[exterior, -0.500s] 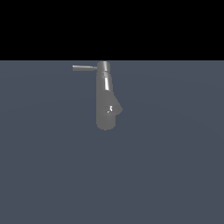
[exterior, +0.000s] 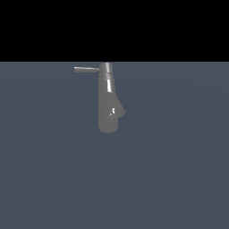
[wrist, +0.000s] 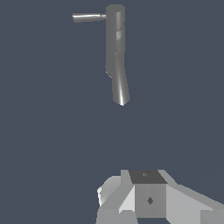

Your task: Turn on the faucet by rotating a designated handle.

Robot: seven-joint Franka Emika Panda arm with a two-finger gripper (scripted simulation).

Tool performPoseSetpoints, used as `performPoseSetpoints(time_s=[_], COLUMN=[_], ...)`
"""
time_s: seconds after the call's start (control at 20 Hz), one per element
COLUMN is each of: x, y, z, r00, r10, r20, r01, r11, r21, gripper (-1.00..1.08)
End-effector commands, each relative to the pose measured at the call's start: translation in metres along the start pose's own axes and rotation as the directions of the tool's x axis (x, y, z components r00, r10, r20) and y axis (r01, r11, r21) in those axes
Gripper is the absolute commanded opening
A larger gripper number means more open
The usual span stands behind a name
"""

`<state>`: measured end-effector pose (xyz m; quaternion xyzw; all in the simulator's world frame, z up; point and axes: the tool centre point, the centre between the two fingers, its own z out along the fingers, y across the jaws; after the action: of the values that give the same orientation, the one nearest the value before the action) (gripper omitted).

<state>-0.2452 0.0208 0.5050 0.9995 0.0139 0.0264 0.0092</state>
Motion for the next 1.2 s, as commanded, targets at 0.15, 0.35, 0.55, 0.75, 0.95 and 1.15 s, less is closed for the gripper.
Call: performPoseSetpoints(time_s=[0.15,0.35,0.55,0.75,0.95,1.15], x=[0.011,0.025,0.043,0.067,0.093,0.118], y=[-0.003,-0.005,-0.008,-0.012,-0.018,-0.024], z=[-0.001,0.0,0.001,0.005,0.011,0.02], r00=[0.999,0.997,0.99,0.975,0.954,0.927], r10=[0.034,0.081,0.143,0.22,0.299,0.374], r20=[-0.003,-0.001,0.0,-0.003,-0.009,-0.017], r01=[-0.034,-0.081,-0.143,-0.22,-0.299,-0.374], r11=[0.999,0.996,0.989,0.973,0.95,0.922], r21=[-0.014,-0.028,-0.047,-0.068,-0.088,-0.104], gripper=[-1.0,-1.0,-1.0,-1.0,-1.0,-1.0])
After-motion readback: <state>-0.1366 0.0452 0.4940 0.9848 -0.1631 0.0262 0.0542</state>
